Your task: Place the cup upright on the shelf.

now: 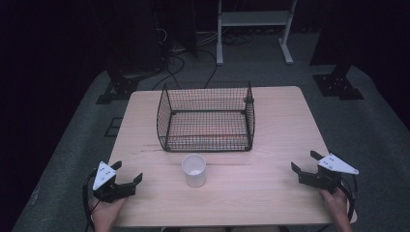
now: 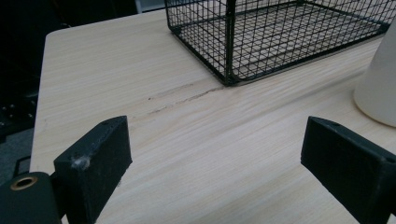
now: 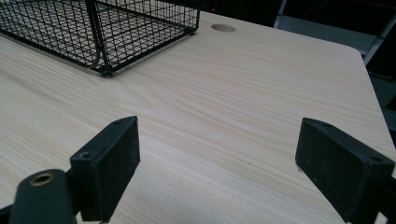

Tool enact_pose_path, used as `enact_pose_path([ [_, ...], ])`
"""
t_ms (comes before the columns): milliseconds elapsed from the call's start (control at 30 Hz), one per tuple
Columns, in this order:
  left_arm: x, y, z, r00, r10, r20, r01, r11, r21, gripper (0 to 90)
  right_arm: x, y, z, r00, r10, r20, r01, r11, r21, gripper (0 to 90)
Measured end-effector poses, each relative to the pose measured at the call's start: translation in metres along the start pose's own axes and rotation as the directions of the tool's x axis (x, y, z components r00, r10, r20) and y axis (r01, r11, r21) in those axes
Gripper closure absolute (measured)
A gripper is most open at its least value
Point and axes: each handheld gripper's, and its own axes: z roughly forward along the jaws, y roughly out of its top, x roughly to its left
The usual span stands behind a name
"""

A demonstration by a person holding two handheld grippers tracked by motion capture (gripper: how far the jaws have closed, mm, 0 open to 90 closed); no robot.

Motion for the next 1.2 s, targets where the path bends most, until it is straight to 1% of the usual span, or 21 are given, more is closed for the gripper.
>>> enact_pose_path([
  [200, -0.002, 0.001, 0.002, 0.9999, 0.007, 0.013, -0.007, 1.0000, -0.003, 7.3, 0.000, 0.000, 0.000, 1.0000, 0.000, 0.001, 0.000, 1.000, 0.002, 13.1],
  [367, -0.008, 0.004, 0.004, 0.9992, 0.021, 0.033, -0.021, 0.9998, -0.005, 6.7, 0.000, 0.000, 0.000, 1.0000, 0.001, 0.002, -0.001, 1.000, 0.002, 13.1],
  [400, -0.008, 0.004, 0.004, 0.9992, 0.021, 0.033, -0.021, 0.9998, -0.005, 6.7, 0.000, 0.000, 0.000, 1.0000, 0.001, 0.002, -0.001, 1.000, 0.002, 13.1],
  [433, -0.010, 0.006, 0.005, 0.9989, 0.021, 0.042, -0.021, 0.9998, -0.006, 6.6, 0.000, 0.000, 0.000, 1.0000, -0.001, 0.001, 0.001, 1.000, 0.003, 13.1],
  [500, -0.011, 0.007, 0.006, 0.9989, 0.019, 0.042, -0.019, 0.9998, -0.004, 4.9, 0.000, 0.000, 0.000, 1.0000, -0.002, 0.001, 0.002, 1.000, 0.004, 13.1],
  [633, -0.016, 0.009, 0.008, 0.9980, 0.031, 0.054, -0.031, 0.9995, -0.008, 4.9, 0.001, 0.000, 0.001, 1.0000, -0.007, -0.001, 0.007, 1.000, 0.004, 13.1],
  [667, -0.017, 0.010, 0.008, 0.9976, 0.040, 0.057, -0.039, 0.9992, -0.006, 4.9, 0.001, 0.000, 0.001, 1.0000, -0.008, -0.002, 0.008, 1.000, 0.004, 13.1],
  [733, -0.021, 0.013, 0.008, 0.9970, 0.048, 0.061, -0.048, 0.9988, -0.005, 3.4, 0.001, 0.000, 0.001, 1.0000, -0.007, -0.001, 0.007, 1.000, 0.005, 13.1],
  [900, -0.024, 0.016, 0.009, 0.9955, 0.053, 0.078, -0.053, 0.9986, -0.002, 2.7, 0.001, 0.000, 0.001, 1.0000, -0.006, -0.001, 0.006, 1.000, 0.005, 13.1],
  [967, -0.026, 0.019, 0.010, 0.9934, 0.062, 0.096, -0.061, 0.9981, -0.007, 2.7, 0.001, 0.000, 0.001, 1.0000, -0.008, -0.001, 0.008, 1.000, 0.006, 13.1],
  [1033, -0.028, 0.020, 0.011, 0.9930, 0.069, 0.096, -0.069, 0.9976, -0.003, 2.7, 0.001, 0.000, 0.001, 1.0000, -0.007, 0.000, 0.007, 1.000, 0.007, 13.1],
  [1100, -0.030, 0.024, 0.015, 0.9897, 0.077, 0.120, -0.077, 0.9970, -0.004, 2.7, 0.000, 0.000, 0.001, 1.0000, 0.000, 0.000, 0.000, 1.000, 0.008, 13.1],
  [1167, -0.033, 0.027, 0.017, 0.9870, 0.091, 0.133, -0.091, 0.9958, -0.005, 2.7, 0.000, 0.000, 0.001, 1.0000, 0.000, 0.000, 0.000, 1.000, 0.007, 13.1],
  [1200, -0.035, 0.029, 0.017, 0.9857, 0.090, 0.143, -0.090, 0.9959, -0.006, 2.7, 0.000, 0.000, 0.001, 1.0000, 0.000, 0.001, 0.000, 1.000, 0.007, 13.1],
])
